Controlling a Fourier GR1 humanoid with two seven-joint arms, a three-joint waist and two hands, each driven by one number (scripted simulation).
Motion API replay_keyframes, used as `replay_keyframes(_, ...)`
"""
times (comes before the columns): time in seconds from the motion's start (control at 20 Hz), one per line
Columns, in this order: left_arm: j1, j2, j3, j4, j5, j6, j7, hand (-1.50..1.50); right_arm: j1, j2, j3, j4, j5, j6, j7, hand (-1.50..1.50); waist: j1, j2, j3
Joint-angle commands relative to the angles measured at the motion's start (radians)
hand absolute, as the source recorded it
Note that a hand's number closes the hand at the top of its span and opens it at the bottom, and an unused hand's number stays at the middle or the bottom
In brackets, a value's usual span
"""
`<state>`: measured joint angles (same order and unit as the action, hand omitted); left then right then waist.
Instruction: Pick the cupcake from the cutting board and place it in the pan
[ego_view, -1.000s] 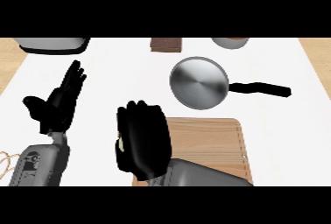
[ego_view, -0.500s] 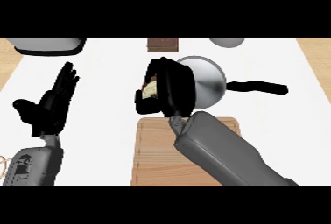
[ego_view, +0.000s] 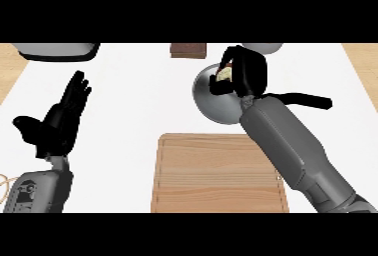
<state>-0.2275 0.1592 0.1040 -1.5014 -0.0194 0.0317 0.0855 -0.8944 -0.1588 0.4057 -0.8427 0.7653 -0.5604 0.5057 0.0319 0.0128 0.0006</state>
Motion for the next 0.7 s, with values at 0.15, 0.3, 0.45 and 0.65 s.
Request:
replay_keyframes(0.15, -0.050, 0.023, 0.021, 0.038, 0.011, -0.014, 0.013, 0.00, -0.056, -0.034, -0.161, 0.339, -0.096, -0.119, -0.308, 1.50, 0.018, 0.010, 0.001)
replay_keyframes(0.3, -0.042, -0.004, 0.004, 0.042, 0.009, -0.009, -0.008, 0.00, -0.089, -0.008, -0.197, 0.463, -0.093, -0.179, -0.345, 1.50, 0.037, 0.015, 0.002)
replay_keyframes(0.45, -0.036, -0.033, -0.015, 0.071, -0.005, 0.000, -0.048, 0.00, -0.082, -0.017, -0.300, 0.417, -0.234, -0.114, -0.452, 1.50, 0.039, 0.024, 0.004)
replay_keyframes(0.65, -0.065, -0.018, -0.026, 0.046, -0.012, -0.008, -0.018, 0.00, -0.116, 0.009, -0.358, 0.502, -0.318, 0.103, -0.463, -1.50, 0.050, 0.024, 0.004)
